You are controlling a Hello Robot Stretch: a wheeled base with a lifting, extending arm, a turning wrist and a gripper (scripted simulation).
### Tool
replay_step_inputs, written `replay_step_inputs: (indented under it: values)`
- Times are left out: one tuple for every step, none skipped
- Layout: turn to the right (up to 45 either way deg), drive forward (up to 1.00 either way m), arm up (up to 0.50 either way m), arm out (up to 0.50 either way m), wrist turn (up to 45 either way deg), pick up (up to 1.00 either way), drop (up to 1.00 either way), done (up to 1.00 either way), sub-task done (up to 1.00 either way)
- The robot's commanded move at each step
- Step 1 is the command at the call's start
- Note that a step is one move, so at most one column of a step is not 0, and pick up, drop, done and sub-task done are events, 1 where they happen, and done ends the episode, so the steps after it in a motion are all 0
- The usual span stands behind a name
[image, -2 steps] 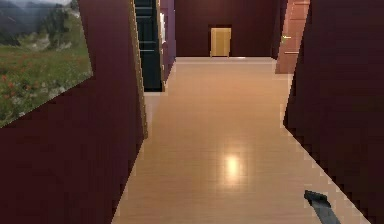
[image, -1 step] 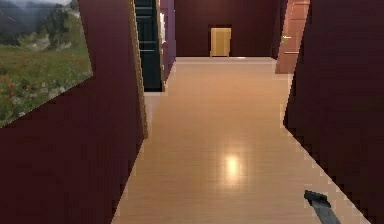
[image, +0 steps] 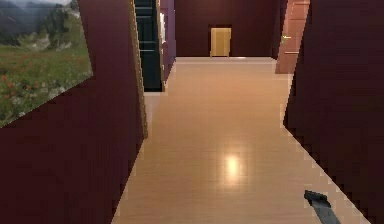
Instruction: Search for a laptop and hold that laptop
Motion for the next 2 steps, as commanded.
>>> replay_step_inputs:
  values:
    - [0.0, 0.0, 0.1, 0.0, 0.0, 0.0, 0.0, 0.0, 0.0]
    - [0.0, 0.0, 0.0, 0.0, 0.0, 0.0, 0.0, 1.0, 0.0]
